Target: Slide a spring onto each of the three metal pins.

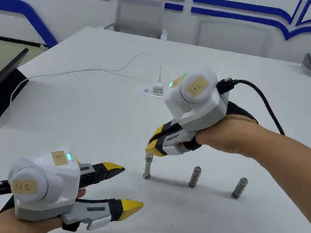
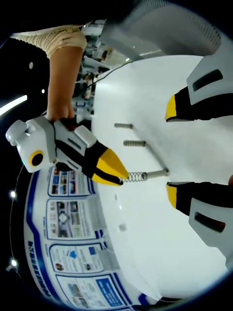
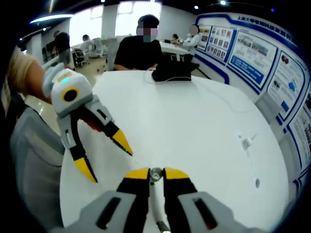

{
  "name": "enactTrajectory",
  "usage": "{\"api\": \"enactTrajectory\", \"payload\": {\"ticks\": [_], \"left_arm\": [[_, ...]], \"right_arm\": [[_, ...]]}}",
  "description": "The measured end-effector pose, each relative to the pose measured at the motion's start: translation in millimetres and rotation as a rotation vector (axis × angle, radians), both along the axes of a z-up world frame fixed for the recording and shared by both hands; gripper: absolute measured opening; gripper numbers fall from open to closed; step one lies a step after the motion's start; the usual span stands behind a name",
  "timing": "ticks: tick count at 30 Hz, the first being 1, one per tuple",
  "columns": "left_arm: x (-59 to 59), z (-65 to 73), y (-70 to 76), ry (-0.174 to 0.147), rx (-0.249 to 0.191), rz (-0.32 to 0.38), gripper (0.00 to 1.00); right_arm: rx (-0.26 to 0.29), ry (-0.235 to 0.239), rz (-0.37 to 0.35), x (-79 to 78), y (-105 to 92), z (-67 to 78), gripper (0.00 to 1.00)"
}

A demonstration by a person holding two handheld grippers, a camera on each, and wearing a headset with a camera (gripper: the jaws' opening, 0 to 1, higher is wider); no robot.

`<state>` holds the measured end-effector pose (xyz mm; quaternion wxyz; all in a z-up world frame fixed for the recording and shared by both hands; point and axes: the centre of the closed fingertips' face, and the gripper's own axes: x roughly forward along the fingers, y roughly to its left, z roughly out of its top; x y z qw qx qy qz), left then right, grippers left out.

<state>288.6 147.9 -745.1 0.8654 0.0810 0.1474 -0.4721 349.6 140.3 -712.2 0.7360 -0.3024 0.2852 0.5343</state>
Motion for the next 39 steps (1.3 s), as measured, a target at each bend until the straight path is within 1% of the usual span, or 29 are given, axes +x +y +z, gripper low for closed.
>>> {"api": "enactTrajectory", "payload": {"ticks": [10,14,18,23,35,36,39], "left_arm": [[0.9,-0.3,-1.0,0.001,-0.002,-0.004,0.51],[0.5,-2.9,-0.5,0.008,-0.001,-0.002,0.51],[0.7,-2.9,-0.1,0.007,-0.001,-0.001,0.51],[1.2,-3.2,-0.5,0.007,0.001,0.000,0.51],[3.1,-3.3,0.0,0.011,-0.002,0.005,0.51],[3.1,-3.4,-0.1,0.011,-0.001,0.004,0.51],[3.4,-3.1,-0.5,0.012,-0.003,0.002,0.52]], "right_arm": [[-0.024,0.023,-0.001,0.8,0.6,-16.2,0.12],[-0.025,0.035,-0.006,1.4,1.2,-22.7,0.12],[-0.034,0.041,-0.008,0.5,0.8,-30.3,0.12],[-0.033,0.050,-0.015,1.4,0.4,-37.7,0.12],[-0.047,0.065,-0.025,2.1,0.2,-51.4,0.12],[-0.037,0.062,-0.026,2.7,1.5,-50.1,0.12],[-0.036,0.064,-0.031,2.6,1.2,-49.9,0.12]]}}
